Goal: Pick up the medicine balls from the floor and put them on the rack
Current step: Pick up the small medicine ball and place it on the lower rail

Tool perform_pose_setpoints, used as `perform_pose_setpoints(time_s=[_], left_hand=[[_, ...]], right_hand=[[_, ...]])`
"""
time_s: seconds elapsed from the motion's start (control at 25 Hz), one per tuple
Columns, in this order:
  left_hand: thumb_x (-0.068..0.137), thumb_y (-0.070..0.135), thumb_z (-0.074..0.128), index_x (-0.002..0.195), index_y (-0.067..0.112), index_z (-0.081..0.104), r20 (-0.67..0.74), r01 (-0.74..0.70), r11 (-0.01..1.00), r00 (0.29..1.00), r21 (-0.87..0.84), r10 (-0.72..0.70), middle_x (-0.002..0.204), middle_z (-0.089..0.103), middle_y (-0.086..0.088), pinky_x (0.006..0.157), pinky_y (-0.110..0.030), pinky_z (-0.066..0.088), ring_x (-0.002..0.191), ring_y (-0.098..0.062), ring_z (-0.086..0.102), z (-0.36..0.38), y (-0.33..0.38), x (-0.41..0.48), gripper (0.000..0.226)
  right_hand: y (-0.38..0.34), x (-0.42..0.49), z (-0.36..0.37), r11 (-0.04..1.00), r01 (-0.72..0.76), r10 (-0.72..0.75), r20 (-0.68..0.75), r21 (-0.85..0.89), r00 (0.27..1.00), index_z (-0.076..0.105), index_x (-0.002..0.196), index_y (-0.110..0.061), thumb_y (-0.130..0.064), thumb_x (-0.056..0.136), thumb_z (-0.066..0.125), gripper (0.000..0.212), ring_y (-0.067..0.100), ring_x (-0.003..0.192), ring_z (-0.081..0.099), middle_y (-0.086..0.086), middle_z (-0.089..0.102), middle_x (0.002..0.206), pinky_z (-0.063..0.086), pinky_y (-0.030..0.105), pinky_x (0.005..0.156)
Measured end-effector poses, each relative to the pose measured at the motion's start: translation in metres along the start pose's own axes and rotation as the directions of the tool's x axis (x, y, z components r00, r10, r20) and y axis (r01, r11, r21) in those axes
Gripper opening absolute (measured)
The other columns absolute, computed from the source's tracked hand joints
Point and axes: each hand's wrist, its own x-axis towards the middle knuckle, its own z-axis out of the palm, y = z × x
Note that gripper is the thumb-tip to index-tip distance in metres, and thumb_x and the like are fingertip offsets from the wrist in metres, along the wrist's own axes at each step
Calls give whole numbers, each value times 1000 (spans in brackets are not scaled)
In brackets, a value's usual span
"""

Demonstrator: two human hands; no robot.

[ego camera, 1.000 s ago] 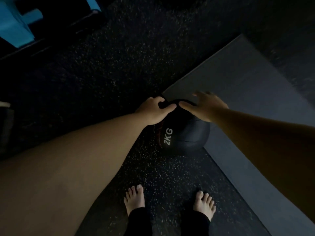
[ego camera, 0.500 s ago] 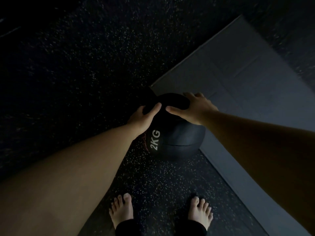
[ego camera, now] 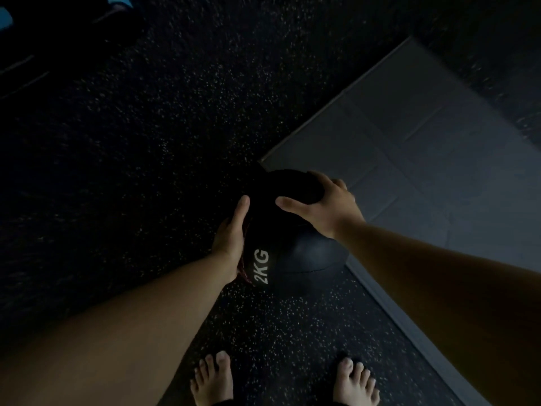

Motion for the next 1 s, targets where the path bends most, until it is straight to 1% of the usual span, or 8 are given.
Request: perform_pose_setpoints(time_s=[0.08, 0.2, 0.4, 0.6, 0.72, 0.8, 0.92, 1.0], left_hand=[[42, 106, 64, 141, 32, 66, -60, -110, 993, 992, -47, 107, 137, 71, -8, 109, -54, 52, 124, -31, 68, -24, 20, -21, 124], [35, 107, 64, 147, 36, 60, -199, -239, 971, 953, -31, 228, 145, 65, -5, 112, -55, 49, 129, -31, 63, -76, 101, -88, 133], [36, 105, 67, 145, 39, 60, -346, -531, 846, 801, -36, 488, 137, 69, 0, 106, -52, 54, 123, -28, 67, -162, 265, -252, 127], [34, 104, 68, 123, 39, 72, -511, -774, 633, 552, -18, 659, 114, 78, 6, 91, -40, 59, 105, -21, 74, -255, 405, -477, 110], [30, 109, 59, 106, 44, 72, -575, -857, 508, 376, 81, 727, 99, 75, 19, 72, -22, 51, 91, -3, 69, -307, 461, -605, 100], [31, 110, 59, 101, 46, 71, -606, -907, 405, 256, 119, 753, 99, 74, 21, 77, -24, 52, 93, -1, 68, -348, 489, -691, 95], [36, 108, 62, 120, 45, 67, -611, -938, 299, 136, 173, 780, 109, 73, 16, 84, -33, 55, 100, -12, 69, -405, 520, -796, 105], [40, 107, 63, 123, 46, 66, -606, -955, 214, 49, 205, 794, 115, 73, 14, 90, -35, 56, 106, -14, 69, -438, 534, -847, 103]], right_hand=[[-36, -11, -4, 996, 81, -81, 17, 29, 997, 32, 153, -54, -105, 39, 60, 128, 34, 146, 37, -4, 39, 155, 39, 63, 114], [-134, -42, -32, 970, 228, -229, 4, 83, 973, 29, 153, -56, -105, 39, 61, 127, 33, 147, 34, -5, 35, 158, 40, 63, 113], [-341, -132, -127, 858, 495, -487, -90, 139, 869, 28, 158, -50, -100, 47, 64, 127, 32, 148, 32, -4, 31, 160, 40, 59, 115], [-559, -292, -229, 633, 764, -736, -212, 123, 643, 37, 157, -43, -93, 50, 72, 123, 28, 145, 40, 0, 39, 154, 37, 47, 120], [-657, -388, -270, 488, 865, -817, -287, 116, 500, 40, 152, -47, -96, 48, 71, 120, 27, 142, 45, 0, 42, 150, 39, 46, 119], [-719, -456, -288, 383, 918, -863, -314, 107, 397, 38, 154, -47, -98, 48, 70, 122, 26, 143, 44, -3, 39, 152, 38, 47, 119], [-801, -547, -305, 260, 962, -904, -330, 81, 272, 33, 154, -51, -98, 49, 71, 120, 27, 144, 42, -6, 35, 153, 38, 51, 119], [-843, -595, -311, 177, 982, -913, -363, 59, 187, 34, 155, -50, -99, 48, 69, 123, 26, 144, 42, -4, 35, 154, 36, 48, 120]])
